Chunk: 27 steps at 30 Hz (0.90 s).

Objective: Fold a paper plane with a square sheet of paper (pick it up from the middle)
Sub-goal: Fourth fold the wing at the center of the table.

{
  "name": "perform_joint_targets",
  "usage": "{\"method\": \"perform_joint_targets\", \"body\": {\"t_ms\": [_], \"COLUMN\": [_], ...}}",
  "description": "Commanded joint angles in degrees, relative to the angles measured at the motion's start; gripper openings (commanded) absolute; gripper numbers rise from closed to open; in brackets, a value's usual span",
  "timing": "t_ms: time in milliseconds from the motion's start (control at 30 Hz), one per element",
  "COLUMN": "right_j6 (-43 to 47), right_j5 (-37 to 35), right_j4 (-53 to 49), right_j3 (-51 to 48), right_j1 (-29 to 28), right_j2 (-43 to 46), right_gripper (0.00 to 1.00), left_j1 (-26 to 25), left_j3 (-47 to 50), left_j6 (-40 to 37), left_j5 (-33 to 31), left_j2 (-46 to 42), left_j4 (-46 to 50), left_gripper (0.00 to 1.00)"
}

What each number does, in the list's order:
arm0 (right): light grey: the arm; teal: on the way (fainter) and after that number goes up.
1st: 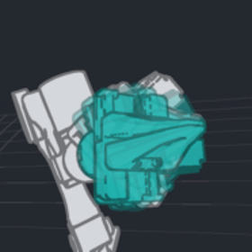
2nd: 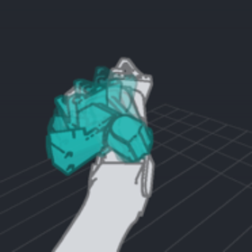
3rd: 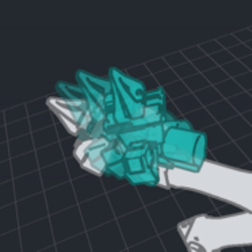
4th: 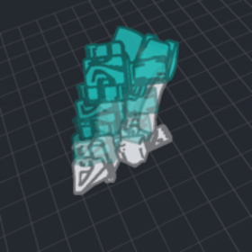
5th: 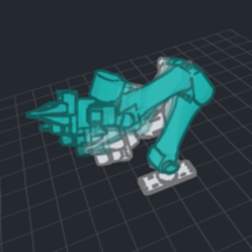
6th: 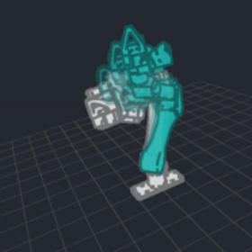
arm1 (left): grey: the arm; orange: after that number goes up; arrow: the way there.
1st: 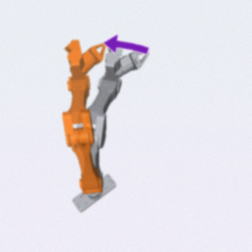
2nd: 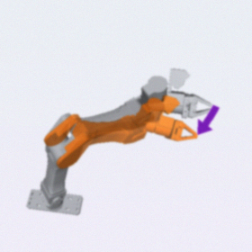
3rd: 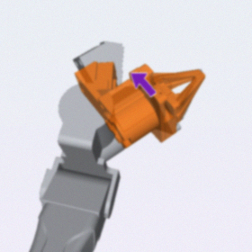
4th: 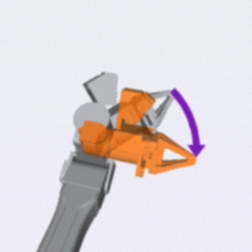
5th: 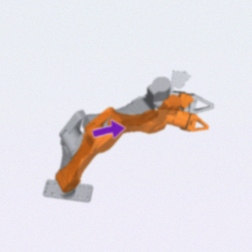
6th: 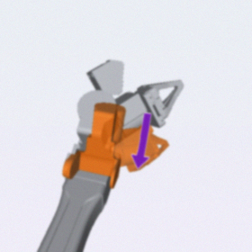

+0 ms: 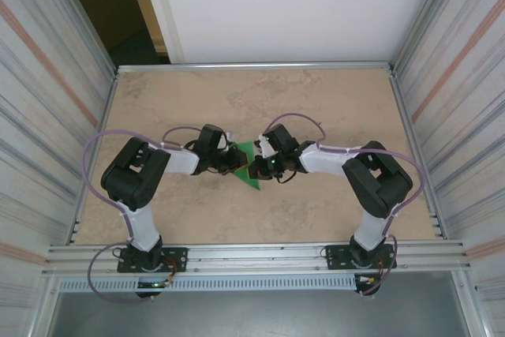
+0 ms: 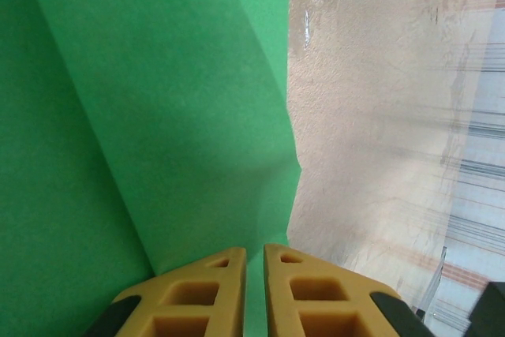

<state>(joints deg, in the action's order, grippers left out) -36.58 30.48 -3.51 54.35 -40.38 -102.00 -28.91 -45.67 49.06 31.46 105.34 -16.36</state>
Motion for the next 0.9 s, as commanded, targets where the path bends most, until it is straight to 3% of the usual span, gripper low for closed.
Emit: {"method": "perform_joint_targets", "body": {"t_ms": [0,867], "right_j6": [1.3,0.9], "right_j5": [0.6,0.3], "right_j4": [-1.8,-3.4], "right_j3": [2.0,0.6], "right_j1": [0.0,0.8], "right_j2": [-2.4,-5.2], "right_gripper": [0.05,0.04], "left_j1": [-0.4,-0.4], "left_j3": [1.3,0.8], "left_j6": [-1.4,-1.3], "left_j5": [-2.5,-2.3], "left_j2": [1.4,1.3], "left_j4": [7.5,8.0], "left_gripper": [0.14,0.16]}}
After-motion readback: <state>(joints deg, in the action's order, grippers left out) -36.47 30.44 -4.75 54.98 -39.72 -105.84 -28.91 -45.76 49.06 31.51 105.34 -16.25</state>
